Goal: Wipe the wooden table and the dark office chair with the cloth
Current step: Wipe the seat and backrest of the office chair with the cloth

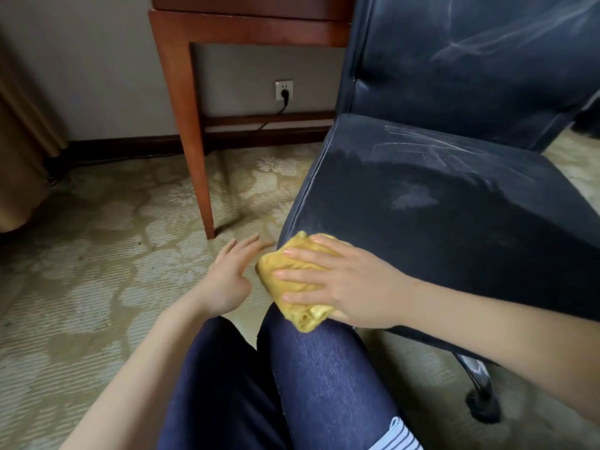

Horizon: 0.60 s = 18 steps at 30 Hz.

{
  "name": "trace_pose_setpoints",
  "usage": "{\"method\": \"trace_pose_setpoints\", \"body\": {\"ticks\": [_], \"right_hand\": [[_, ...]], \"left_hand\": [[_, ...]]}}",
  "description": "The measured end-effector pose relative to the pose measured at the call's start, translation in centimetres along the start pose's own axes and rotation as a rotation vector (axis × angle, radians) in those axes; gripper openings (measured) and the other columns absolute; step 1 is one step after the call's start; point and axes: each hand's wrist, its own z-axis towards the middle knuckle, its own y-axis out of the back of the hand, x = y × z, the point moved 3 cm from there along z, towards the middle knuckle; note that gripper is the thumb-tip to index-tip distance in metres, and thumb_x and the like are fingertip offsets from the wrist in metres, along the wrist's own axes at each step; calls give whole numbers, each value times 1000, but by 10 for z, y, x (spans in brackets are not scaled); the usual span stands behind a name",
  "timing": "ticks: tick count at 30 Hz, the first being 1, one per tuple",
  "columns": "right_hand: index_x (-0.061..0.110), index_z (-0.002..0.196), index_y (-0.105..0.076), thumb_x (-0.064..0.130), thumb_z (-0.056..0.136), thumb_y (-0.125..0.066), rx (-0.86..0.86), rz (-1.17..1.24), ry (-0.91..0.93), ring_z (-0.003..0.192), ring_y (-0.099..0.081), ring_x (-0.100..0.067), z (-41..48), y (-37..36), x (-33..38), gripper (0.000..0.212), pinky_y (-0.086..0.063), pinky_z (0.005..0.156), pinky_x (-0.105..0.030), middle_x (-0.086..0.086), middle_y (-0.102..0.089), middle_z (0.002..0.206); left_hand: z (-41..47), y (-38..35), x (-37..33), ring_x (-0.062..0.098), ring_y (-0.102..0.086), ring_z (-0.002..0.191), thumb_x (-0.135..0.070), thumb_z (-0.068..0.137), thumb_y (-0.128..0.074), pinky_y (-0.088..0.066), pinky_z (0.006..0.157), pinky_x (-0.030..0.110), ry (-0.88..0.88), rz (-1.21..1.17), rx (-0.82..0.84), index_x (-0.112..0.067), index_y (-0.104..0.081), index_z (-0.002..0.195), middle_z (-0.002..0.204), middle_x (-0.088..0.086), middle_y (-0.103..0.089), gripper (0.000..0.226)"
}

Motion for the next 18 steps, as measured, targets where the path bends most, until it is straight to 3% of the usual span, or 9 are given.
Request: {"method": "trace_pose_setpoints", "body": {"ticks": [3, 6, 10, 12, 16, 18], "right_hand": [[36, 140, -45, 40, 94, -47, -12, 48, -99, 146, -19, -24, -44, -3, -3, 46, -20, 116, -49, 6, -33, 153], [38, 144, -35, 42, 90, -45, 22, 11, -160, 144, -22, -26, -84, -4, -5, 55, -22, 113, -48, 7, -30, 153], [38, 144, -32, 32, 85, -39, 49, 44, -209, 141, -25, -25, -121, 4, -20, 60, -20, 111, -44, 6, -34, 150], [43, 146, -27, 27, 85, -35, 128, 133, -267, 144, -16, -23, -125, 4, -36, 63, -15, 113, -40, 9, -27, 154], [53, 145, -9, 55, 99, -8, 171, 481, -540, 143, 14, 3, -108, -12, -76, 46, 9, 117, -23, 28, 3, 155], [44, 149, -11, 54, 97, -16, 139, 617, -705, 142, 12, 5, -97, -27, -103, 53, 9, 116, -20, 21, -1, 157]], "left_hand": [[0, -1, -12, 10, -18, 142, 14, 86, -44, -10, 112, 19, 68, -205, -190, -16, -35, 143, 152, 0, -29, 65], [2, -9, -27, 7, -19, 140, -10, 98, -44, -11, 113, 20, 76, -300, -268, -15, -32, 145, 152, -3, -29, 49], [10, -29, -41, 11, -5, 146, -33, 102, -31, -1, 119, 37, 148, -316, -225, -20, -16, 151, 157, -8, -16, 53], [11, -39, -43, 11, 6, 146, -43, 101, -23, 6, 118, 40, 200, -313, -146, -29, -7, 151, 157, -15, -7, 55], [13, -45, -37, 6, 14, 143, -52, 97, -14, 12, 116, 39, 225, -325, -110, -35, 0, 150, 157, -20, 3, 57], [13, -46, -34, 6, 15, 143, -54, 95, -13, 12, 116, 40, 246, -288, -106, -36, 3, 150, 157, -20, 4, 59]]}}
